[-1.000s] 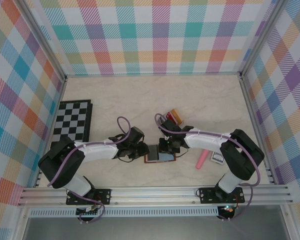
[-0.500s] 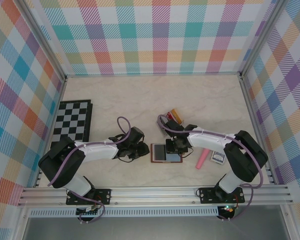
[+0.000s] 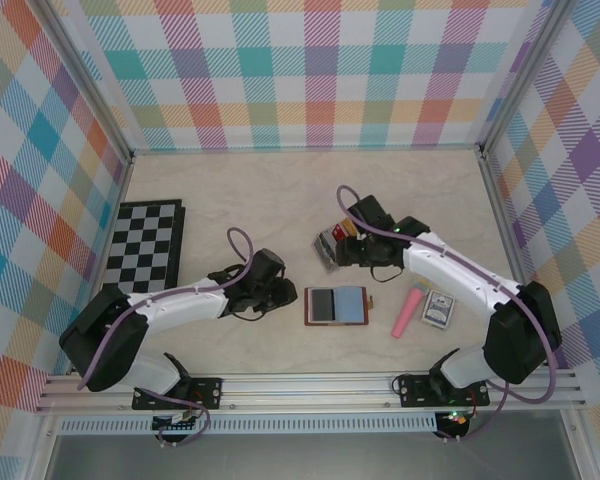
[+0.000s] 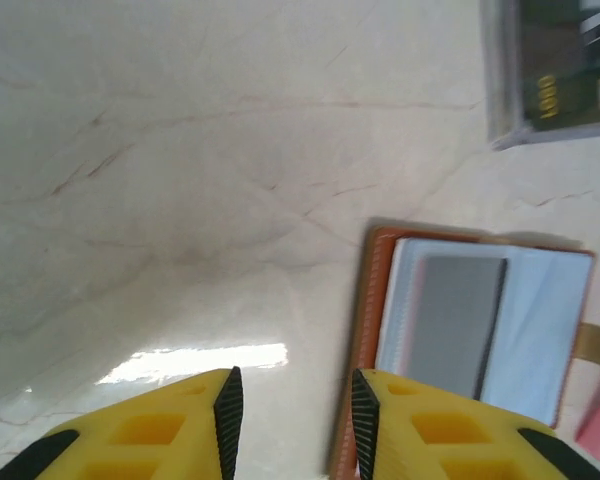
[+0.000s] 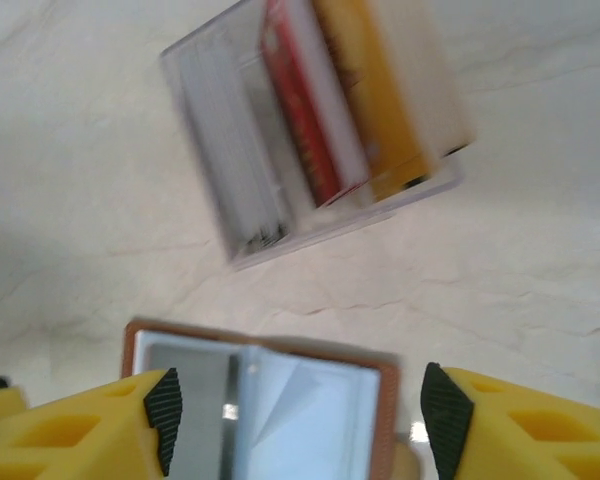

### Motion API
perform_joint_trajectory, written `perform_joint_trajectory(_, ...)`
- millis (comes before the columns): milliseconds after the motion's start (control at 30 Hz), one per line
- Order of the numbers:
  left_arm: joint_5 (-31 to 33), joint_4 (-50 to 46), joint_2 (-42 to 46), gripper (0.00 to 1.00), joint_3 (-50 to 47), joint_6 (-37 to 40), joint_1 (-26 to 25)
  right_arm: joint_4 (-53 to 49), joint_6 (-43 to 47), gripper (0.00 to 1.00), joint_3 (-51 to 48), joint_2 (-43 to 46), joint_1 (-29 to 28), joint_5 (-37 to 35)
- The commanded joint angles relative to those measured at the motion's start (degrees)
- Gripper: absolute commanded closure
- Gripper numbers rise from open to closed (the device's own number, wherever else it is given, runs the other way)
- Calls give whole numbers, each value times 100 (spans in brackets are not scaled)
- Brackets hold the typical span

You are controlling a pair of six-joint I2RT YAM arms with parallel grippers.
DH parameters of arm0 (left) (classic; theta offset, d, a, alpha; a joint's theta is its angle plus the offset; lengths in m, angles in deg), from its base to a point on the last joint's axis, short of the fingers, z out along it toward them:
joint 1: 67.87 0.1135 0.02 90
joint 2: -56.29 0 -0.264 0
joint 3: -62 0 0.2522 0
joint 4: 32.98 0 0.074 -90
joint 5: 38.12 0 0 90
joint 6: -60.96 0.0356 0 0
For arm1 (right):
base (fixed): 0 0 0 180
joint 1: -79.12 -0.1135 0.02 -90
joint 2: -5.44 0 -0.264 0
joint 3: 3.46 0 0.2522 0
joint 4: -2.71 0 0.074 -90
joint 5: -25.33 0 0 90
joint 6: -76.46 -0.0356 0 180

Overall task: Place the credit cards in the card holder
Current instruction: Pick up the credit card from the storage box.

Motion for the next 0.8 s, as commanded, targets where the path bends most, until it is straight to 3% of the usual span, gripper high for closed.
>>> perform_joint_trajectory(0,213,-209,90,63,250,127,-35,-147,222,30,184,-12,553,561)
perform_joint_trajectory(200,-91,40,-282,58,628,150,201,-337,757,31,838,-639,1064,907)
perform_joint_trajectory(367,-467,275,-849,51,1116,94,504,-655,1123,35,1459,-1315,1064,443)
perform_joint_trajectory(600,-933,459,-1922,48,2061,52,766,-763,1507,35,2004,-1967,1073,416)
perform_joint_trajectory(767,-1195,532,-2599,48,2674,7,830,-662,1334,33,2163,-2232,1316,1079)
